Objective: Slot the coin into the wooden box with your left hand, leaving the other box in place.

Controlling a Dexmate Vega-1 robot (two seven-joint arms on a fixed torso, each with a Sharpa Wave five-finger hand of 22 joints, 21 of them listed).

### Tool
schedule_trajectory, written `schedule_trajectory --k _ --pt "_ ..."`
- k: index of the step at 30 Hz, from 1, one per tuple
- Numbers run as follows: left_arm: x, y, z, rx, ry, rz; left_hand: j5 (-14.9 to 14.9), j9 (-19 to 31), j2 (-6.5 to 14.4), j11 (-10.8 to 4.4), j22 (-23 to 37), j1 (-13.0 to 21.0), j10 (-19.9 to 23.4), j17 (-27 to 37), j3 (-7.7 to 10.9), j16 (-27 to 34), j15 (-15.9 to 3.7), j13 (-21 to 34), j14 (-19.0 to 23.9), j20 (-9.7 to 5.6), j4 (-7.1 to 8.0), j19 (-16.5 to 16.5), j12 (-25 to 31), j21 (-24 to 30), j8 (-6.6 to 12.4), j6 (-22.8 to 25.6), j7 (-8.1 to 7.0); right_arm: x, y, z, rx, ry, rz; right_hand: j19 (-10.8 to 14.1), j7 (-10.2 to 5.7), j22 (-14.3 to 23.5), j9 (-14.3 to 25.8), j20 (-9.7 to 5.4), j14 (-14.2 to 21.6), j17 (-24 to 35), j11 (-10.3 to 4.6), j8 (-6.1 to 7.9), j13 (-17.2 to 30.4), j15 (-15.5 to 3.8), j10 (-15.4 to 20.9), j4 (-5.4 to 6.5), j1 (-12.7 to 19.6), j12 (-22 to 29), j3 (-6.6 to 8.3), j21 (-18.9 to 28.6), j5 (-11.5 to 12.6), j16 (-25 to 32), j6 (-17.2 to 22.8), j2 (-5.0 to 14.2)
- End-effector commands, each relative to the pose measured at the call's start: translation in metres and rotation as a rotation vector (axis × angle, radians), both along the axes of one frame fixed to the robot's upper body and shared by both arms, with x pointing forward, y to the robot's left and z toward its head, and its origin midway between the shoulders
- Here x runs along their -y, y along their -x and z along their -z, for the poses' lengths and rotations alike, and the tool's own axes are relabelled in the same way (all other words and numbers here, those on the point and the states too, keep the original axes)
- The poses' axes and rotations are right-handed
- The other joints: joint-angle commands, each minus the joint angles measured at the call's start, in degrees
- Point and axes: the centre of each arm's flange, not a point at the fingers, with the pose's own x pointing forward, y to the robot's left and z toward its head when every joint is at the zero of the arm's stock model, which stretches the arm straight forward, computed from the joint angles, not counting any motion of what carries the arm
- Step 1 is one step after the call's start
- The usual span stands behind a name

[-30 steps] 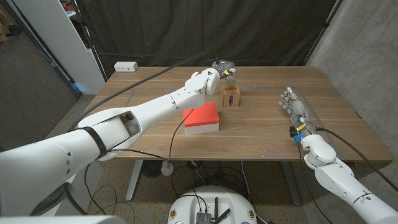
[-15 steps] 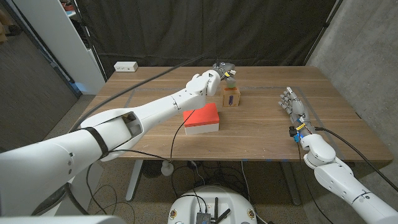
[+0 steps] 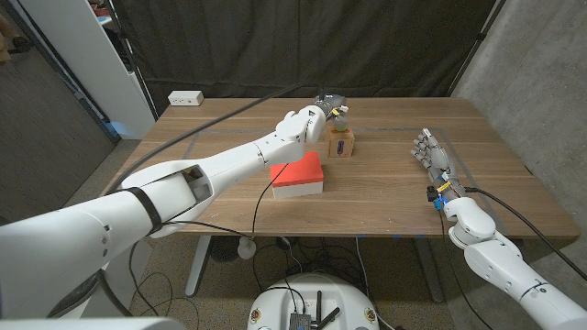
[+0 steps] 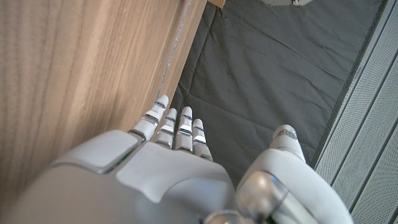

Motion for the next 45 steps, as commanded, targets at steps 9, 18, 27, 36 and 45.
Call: schedule_trajectory --k 9,18,27,36,45 --pt "0.0006 -0.0061 0.0073 -0.024 0.006 -0.008 0.5 0.5 1.0 -0.05 0.1 1.0 -0.4 0.0 -0.16 -0.1 -0.14 0.6 0.1 -3.49 -0.09 -0.1 0.0 0.0 0.22 6.6 1.40 0.0022 -0.0001 0.0015 0.000 -0.007 0.000 0.5 0.00 0.2 0.3 -0.28 0.2 0.0 0.09 -0.04 0.2 0.15 0.5 -0.05 0.8 0.0 -0.10 -0.2 -0.1 0.1 0.3 0.10" --pt "-0.0008 -0.0025 0.0045 -0.022 0.007 -0.008 0.5 0.6 1.0 0.06 0.1 1.0 -0.3 0.3 -0.14 0.0 -0.15 0.0 0.2 -3.49 -0.10 -0.1 -0.4 0.0 -0.01 6.7 1.41 0.0014 0.0014 0.0003 0.004 -0.006 0.003 0.5 0.01 0.2 0.3 -0.28 0.1 0.0 0.11 -0.05 0.2 0.12 0.6 -0.05 0.8 0.0 -0.10 -0.2 -0.1 0.1 0.3 0.10" --pt "-0.0049 -0.0004 0.0025 -0.019 0.013 -0.013 0.6 0.5 0.9 0.06 0.1 1.0 -0.2 0.3 -0.10 0.0 -0.17 0.0 0.1 -3.49 -0.09 -0.1 -0.4 0.0 -0.26 6.8 1.38 -0.0012 0.0017 -0.0004 0.004 -0.001 0.001 0.5 0.01 0.2 0.3 -0.24 0.1 0.0 0.21 -0.05 0.2 0.13 0.5 -0.05 0.8 0.0 -0.12 -0.2 -0.1 0.1 0.3 0.10" --pt "-0.0065 -0.0026 0.0050 -0.029 0.013 -0.019 0.6 0.7 0.9 0.07 0.1 1.0 -0.3 0.0 -0.15 -0.1 -0.15 0.2 0.0 -3.50 -0.09 0.0 -0.4 0.0 -0.41 6.9 1.42 -0.0031 0.0002 -0.0008 0.000 -0.002 -0.005 0.6 0.01 0.2 0.3 -0.28 0.1 0.0 0.08 -0.06 0.2 0.18 0.6 -0.04 0.7 0.0 -0.13 -0.2 -0.1 0.1 0.3 0.10" --pt "-0.0050 -0.0060 0.0090 -0.045 0.009 -0.020 0.6 0.9 0.9 -0.01 0.1 1.1 -0.4 -0.1 -0.12 -0.2 -0.15 0.3 -0.1 -3.49 -0.08 -0.1 -0.4 -0.1 -0.54 6.9 1.38 -0.0029 0.0005 0.0000 -0.004 0.001 -0.003 0.6 -0.03 0.2 0.3 -0.27 0.2 0.0 0.06 -0.05 0.2 0.19 0.6 -0.03 0.7 0.0 -0.14 -0.2 -0.1 0.1 0.3 0.12"
